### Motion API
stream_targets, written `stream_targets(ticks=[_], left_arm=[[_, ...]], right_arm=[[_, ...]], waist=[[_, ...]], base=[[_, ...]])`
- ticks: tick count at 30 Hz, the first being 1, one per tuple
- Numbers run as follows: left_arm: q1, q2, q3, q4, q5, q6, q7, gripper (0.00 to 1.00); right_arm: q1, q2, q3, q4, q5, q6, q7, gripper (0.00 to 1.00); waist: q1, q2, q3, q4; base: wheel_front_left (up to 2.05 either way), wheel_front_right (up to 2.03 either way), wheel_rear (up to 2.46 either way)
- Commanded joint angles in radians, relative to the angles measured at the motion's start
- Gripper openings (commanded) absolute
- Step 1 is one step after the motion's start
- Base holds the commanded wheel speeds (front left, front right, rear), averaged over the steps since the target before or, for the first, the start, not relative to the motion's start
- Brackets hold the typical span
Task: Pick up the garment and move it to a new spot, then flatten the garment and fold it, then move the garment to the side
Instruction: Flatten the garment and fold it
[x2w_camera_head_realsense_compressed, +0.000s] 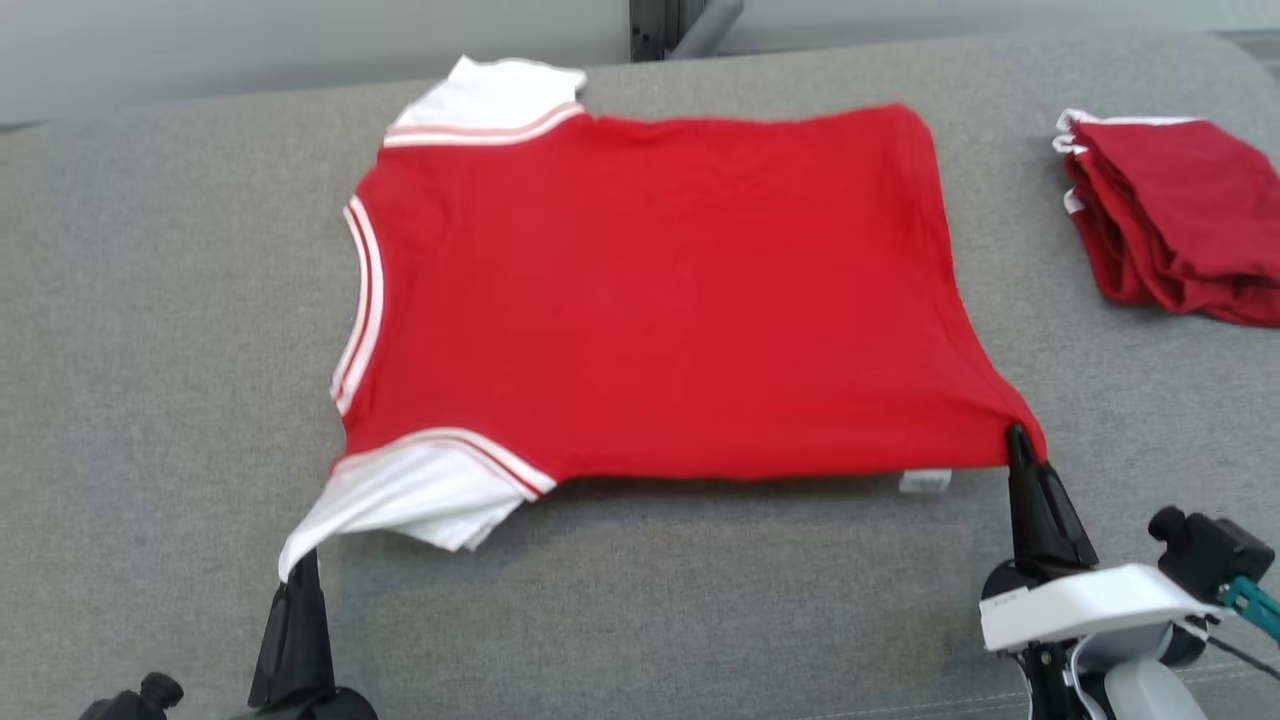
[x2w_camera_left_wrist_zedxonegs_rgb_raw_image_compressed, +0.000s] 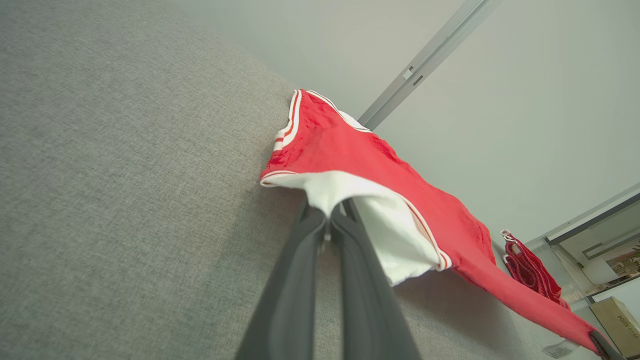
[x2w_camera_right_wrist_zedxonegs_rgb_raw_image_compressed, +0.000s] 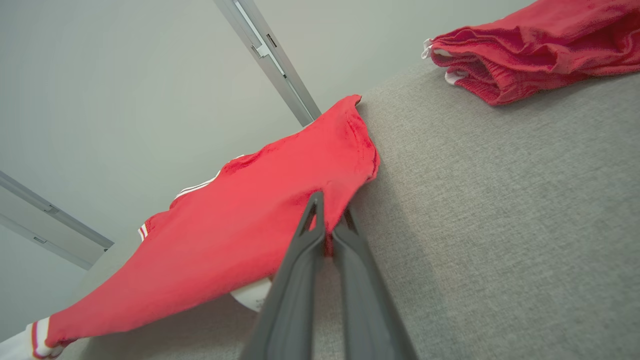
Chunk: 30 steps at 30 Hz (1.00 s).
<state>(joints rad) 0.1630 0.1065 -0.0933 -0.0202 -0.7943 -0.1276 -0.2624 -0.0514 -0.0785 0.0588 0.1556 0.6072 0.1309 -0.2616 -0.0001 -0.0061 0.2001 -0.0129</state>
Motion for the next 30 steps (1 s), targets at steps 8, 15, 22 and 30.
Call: stream_targets(ticks=[8,15,22,30], left_arm=[[0.099,0.014,-0.006,-0.031,-0.043,-0.004,-0.003,0.0],[0.148,0.017,-0.006,-0.024,-0.061,-0.004,-0.003,0.0],[0.14,0.022,-0.018,-0.005,-0.041,-0.004,-0.003,0.0],[0.004,0.057,-0.103,0.073,-0.041,-0.004,-0.003,0.0]], right_arm=[[0.098,0.015,-0.022,-0.024,-0.014,-0.001,0.024,0.0],[0.132,0.022,-0.021,0.003,-0.009,-0.001,0.058,0.0],[0.137,0.024,-0.022,0.031,-0.009,-0.001,0.075,0.0],[0.087,0.027,-0.019,0.136,0.04,-0.001,0.082,0.0]], waist=[[0.0001,0.0061,-0.083,-0.03],[0.0001,0.0061,-0.096,-0.035],[0.0001,0.0061,-0.105,-0.031],[0.0001,0.0061,-0.13,-0.02]], base=[[0.0,0.0,0.0],[0.0,0.0,0.0],[0.0,0.0,0.0],[0.0,0.0,0.0]])
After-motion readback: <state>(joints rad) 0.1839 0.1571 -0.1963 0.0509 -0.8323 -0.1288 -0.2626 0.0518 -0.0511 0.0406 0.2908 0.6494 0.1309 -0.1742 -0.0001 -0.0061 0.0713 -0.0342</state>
